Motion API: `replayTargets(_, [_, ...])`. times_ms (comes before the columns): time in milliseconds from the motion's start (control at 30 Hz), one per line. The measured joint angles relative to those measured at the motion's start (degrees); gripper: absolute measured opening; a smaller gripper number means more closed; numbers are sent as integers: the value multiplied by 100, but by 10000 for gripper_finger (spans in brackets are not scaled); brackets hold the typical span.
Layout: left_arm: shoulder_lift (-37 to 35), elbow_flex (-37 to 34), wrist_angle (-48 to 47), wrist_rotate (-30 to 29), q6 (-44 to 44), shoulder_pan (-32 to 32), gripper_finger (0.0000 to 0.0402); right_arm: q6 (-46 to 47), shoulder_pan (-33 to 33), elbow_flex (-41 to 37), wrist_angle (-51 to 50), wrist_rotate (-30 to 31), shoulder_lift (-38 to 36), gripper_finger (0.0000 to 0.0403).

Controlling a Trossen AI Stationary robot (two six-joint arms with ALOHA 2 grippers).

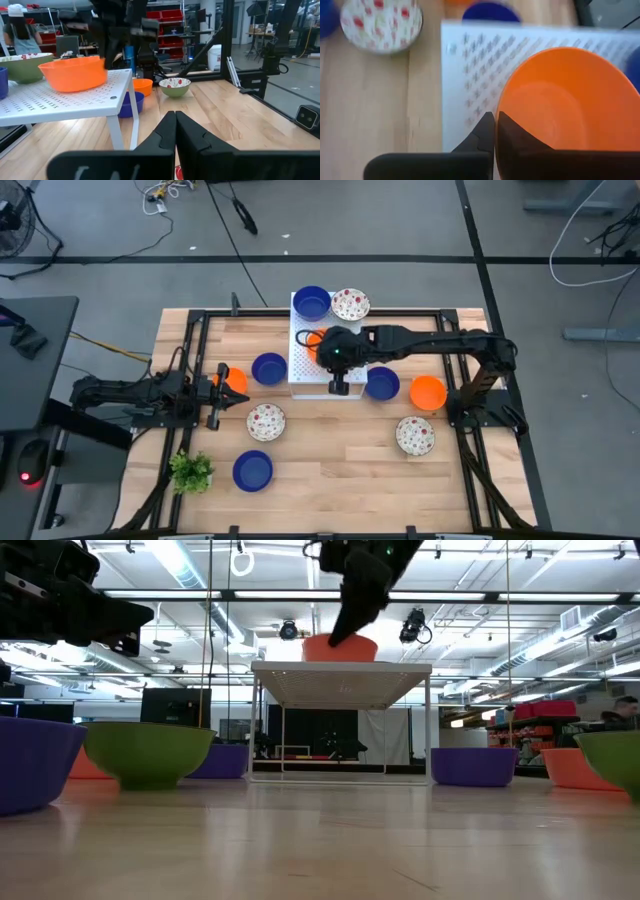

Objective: Pick & Place Mini bowls
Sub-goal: Put the middle orange bowl on the shelf

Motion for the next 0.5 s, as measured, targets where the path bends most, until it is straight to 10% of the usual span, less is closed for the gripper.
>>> replayTargets(500, [1, 0, 0, 0, 2, 1, 5, 7, -33, -273, 430, 45, -11, 36])
